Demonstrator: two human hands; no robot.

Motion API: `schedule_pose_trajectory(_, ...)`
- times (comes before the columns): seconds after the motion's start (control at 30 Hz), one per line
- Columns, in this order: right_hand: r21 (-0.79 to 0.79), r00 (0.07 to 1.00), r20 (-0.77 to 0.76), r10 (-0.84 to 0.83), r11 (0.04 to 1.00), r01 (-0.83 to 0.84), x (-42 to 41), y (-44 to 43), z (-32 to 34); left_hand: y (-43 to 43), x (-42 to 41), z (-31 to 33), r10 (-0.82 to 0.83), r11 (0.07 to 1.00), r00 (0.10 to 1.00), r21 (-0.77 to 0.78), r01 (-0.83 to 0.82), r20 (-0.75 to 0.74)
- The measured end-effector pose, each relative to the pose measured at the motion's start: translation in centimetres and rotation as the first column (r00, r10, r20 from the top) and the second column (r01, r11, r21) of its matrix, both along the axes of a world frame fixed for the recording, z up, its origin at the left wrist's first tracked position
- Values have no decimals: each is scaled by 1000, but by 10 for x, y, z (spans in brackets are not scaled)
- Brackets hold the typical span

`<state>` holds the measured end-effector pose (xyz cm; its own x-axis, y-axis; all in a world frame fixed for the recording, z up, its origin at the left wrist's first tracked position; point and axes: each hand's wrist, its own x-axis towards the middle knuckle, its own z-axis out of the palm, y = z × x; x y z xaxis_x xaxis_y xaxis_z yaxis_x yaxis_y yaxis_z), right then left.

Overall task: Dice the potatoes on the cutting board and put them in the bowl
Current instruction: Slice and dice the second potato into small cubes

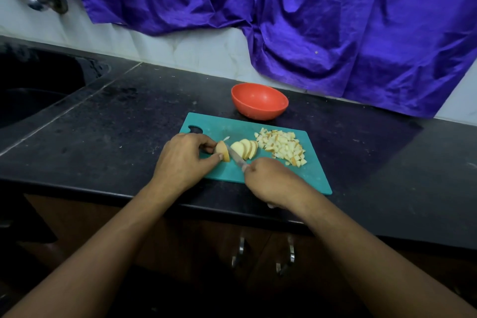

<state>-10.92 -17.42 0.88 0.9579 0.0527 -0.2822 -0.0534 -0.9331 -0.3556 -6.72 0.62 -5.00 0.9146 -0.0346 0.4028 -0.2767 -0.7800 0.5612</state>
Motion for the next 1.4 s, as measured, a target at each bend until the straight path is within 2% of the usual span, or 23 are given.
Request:
schedule_pose_trajectory(0.07, 9, 998, 58, 1, 1000, -2, 0, 3, 5, 1, 1, -1, 4, 1000, 1000, -4, -4, 4)
schedule_pose_trajectory(0.17, -89, 988, 145, 56, 995, -43, -3, 13, 16, 1, 2, -3, 7, 1000, 1000, 5, -7, 4)
schedule_pose_trajectory(0.43, -324, 983, 122, 135, 942, -89, -10, 39, 22, 2, 4, -5, 23, 1000, 1000, -10, -23, -20)
schedule_pose_trajectory(0.83, -381, 979, 104, 176, 916, -124, 3, 47, -4, 2, -1, 0, 11, 1000, 1000, -12, -11, -22)
schedule_pose_trajectory(1.2, -386, 981, 83, 177, 913, -132, -5, 40, -1, -2, -2, 0, 45, 999, 999, 28, -45, -20)
schedule_pose_trajectory(1.4, -457, 969, 90, 230, 874, -165, -25, 20, -3, -4, -2, 2, 82, 997, 997, 14, -82, -10)
